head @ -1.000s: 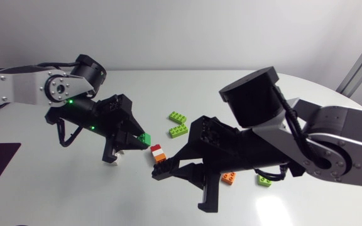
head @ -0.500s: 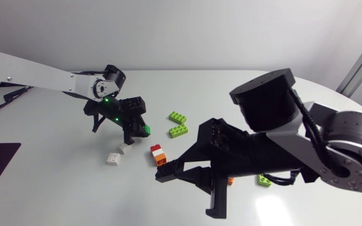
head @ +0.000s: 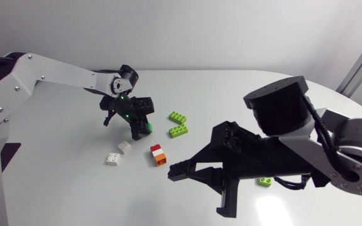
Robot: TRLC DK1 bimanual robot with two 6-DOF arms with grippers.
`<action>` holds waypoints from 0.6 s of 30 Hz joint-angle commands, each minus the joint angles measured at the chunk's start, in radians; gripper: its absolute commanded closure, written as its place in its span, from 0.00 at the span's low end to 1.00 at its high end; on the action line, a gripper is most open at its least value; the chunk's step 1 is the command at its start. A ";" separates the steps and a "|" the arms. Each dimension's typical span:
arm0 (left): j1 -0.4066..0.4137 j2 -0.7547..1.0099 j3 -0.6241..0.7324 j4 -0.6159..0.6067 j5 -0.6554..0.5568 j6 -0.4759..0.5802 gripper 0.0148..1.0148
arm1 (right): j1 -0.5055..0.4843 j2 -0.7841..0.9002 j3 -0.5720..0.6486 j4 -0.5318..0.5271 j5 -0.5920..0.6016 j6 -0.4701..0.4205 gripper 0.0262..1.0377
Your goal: Separate the duplo bricks
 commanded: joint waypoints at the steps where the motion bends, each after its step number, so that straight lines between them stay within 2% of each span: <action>1: -0.003 0.026 0.025 -0.014 -0.009 0.011 0.37 | -0.026 -0.007 -0.033 0.023 0.002 0.018 0.73; 6: 0.003 0.006 0.001 -0.015 -0.009 0.016 0.14 | -0.080 0.028 -0.039 0.055 -0.007 0.011 0.73; 8: 0.006 -0.014 -0.013 -0.015 -0.009 0.017 0.08 | -0.104 0.056 -0.038 0.072 -0.013 0.002 0.73; 13: 0.020 -0.111 -0.085 -0.011 0.020 0.019 0.07 | -0.190 0.114 -0.030 0.113 -0.022 -0.025 0.73; 18: 0.014 -0.224 -0.208 0.032 0.052 0.016 0.07 | -0.333 0.133 -0.042 0.153 -0.027 -0.026 0.73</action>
